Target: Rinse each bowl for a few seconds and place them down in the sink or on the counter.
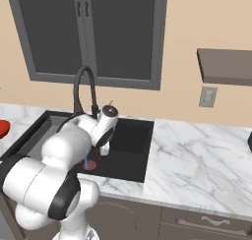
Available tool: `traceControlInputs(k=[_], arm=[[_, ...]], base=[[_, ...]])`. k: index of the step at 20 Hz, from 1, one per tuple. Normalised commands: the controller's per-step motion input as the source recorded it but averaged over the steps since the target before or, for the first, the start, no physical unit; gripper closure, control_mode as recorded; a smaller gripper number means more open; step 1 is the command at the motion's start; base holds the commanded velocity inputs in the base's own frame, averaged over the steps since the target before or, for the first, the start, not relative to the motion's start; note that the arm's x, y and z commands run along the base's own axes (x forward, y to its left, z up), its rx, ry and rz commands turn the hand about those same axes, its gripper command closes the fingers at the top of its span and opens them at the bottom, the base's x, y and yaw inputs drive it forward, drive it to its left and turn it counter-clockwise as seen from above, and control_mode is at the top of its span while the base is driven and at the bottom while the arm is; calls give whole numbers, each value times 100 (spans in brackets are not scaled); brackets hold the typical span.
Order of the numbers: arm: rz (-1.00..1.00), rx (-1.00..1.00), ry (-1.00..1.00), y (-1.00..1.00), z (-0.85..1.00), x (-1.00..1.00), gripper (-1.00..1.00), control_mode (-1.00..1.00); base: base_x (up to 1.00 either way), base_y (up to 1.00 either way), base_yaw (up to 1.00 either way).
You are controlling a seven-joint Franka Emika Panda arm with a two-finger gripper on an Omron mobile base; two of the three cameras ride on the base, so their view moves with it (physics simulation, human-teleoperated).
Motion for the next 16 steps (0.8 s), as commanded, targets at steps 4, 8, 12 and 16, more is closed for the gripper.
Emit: traceControlInputs(k=[4, 8, 12, 16], arm=[[-9, 0, 0, -32, 24, 0, 100, -100], [-13, 0, 0, -35, 23, 0, 100, -100], [-20, 1, 4, -28, 26, 0, 100, -100], [-21, 1, 5, -27, 26, 3, 100, -100]], base=[[0, 0, 0], [0, 0, 0], [0, 0, 0], [0, 0, 0]])
